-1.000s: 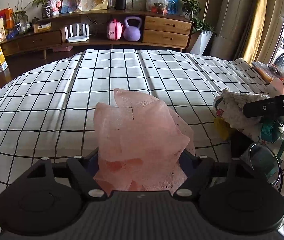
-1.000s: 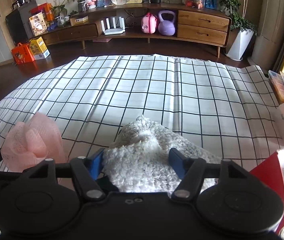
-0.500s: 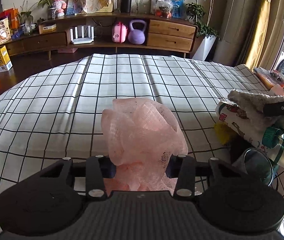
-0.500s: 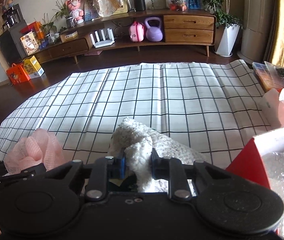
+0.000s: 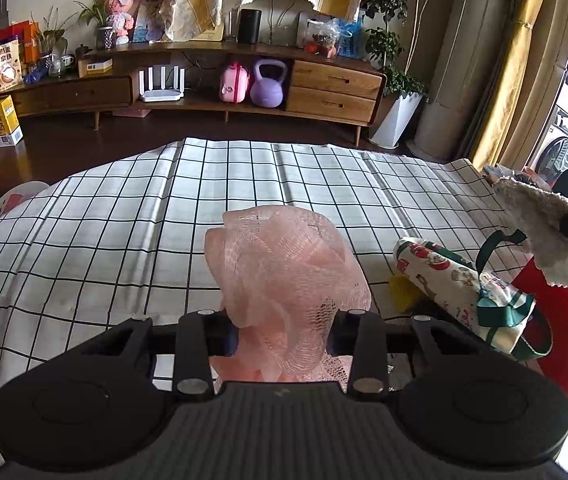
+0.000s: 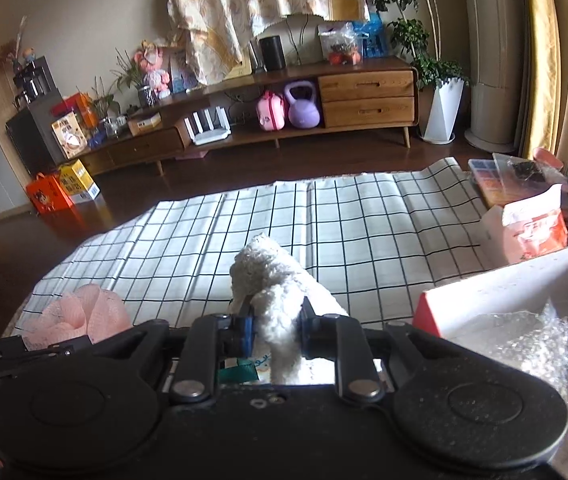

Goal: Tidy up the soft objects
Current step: 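Carry the bath puff and fluffy cloth with both tools over the red box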

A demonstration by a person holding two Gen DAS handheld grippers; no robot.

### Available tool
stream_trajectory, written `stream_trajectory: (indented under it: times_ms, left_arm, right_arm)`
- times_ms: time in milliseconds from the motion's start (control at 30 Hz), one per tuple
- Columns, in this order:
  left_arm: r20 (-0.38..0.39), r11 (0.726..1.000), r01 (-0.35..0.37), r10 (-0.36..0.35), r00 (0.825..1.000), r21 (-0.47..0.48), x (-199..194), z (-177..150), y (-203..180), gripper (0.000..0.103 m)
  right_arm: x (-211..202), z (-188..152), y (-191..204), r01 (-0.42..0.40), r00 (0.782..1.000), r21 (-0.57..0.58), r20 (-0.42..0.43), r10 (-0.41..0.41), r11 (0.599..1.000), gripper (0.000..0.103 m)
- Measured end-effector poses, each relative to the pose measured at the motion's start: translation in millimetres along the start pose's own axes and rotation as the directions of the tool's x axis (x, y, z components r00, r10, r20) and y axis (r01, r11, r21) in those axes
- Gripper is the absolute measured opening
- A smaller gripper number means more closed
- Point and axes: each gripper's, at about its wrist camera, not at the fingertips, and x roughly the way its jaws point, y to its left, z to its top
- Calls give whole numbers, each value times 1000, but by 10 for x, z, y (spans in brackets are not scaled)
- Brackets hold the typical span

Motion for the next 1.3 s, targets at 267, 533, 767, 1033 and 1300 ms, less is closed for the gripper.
stream_trajectory:
  times_ms: [267,533,767,1033,1300]
  left_arm:
    - [3,999,47,-47,999,15,-423,122,-150,37]
    - [25,989,133,-135,991,70,-882,179,-495,37]
    - [36,963,242,-248,968,122,-1131,234,-960,37]
    - [19,922,339,-349,937,184,-1138,323,-1671,37]
    - [-40,878,408,-412,910,251,-936,354,-2454,37]
  right_arm:
    - [-552,-83,-148,-22,998,21,53,21,1000,19]
    - [-1031,-210,-348,-26,995,33,100,22,999,19]
    - [-1299,-306,-597,0,992,68,122,-8,998,19]
    - [-1447,-432,-1051,100,989,125,95,-112,987,19]
    - [-1477,-574,-1540,188,981,205,17,-195,961,19]
